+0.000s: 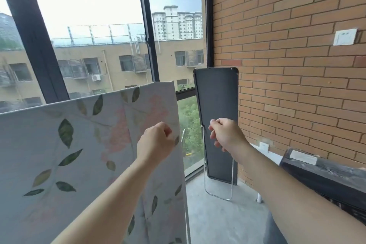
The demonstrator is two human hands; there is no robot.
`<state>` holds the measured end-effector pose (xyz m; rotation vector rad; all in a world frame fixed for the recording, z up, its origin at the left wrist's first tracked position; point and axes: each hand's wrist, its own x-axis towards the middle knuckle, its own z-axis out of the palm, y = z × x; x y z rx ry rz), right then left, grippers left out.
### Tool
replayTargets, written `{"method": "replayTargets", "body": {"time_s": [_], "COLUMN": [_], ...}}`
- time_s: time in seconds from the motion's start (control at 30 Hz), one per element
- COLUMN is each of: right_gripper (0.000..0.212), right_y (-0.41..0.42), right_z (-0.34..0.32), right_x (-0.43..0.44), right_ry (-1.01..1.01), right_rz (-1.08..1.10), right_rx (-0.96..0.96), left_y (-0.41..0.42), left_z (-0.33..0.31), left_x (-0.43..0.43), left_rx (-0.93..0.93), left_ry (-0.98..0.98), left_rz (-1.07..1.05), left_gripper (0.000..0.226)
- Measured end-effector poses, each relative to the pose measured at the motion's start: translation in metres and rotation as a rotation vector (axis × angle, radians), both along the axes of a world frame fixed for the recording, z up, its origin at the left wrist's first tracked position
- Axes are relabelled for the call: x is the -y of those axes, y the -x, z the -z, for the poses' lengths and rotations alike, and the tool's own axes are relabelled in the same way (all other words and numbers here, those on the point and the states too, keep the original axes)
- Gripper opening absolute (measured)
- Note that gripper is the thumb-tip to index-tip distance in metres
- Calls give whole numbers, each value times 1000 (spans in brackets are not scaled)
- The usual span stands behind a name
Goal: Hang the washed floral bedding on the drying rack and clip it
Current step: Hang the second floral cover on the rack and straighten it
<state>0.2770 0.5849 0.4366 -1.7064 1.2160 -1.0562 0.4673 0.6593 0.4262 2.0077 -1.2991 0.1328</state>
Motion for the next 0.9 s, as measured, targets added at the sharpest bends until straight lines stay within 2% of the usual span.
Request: {"method": "replayTargets", "body": {"time_s": [0.17, 0.43, 0.57, 0.77, 0.9], "right_gripper": [28, 23, 27, 30, 32], "right_y": [-33, -98, -124, -177, -192], "right_z": [-8, -24, -36, -48, -45], "right_x": [91, 192, 232, 276, 290], "right_ry": [15, 68, 103, 122, 147], "right_rz": [-148, -326, -377, -549, -701], "right_rx": [-25, -26, 32, 143, 166], "left_y": [-17, -51, -61, -86, -91], "left_z": [-7, -23, -30, -34, -25], "left_x": [58, 147, 172, 188, 182], "left_rx": [-2, 29, 93, 117, 73], "left_ry": [39, 217, 301, 439, 525], "left_rz": [-148, -208, -260, -439, -695], "left_gripper": [18, 17, 14, 14, 13]}}
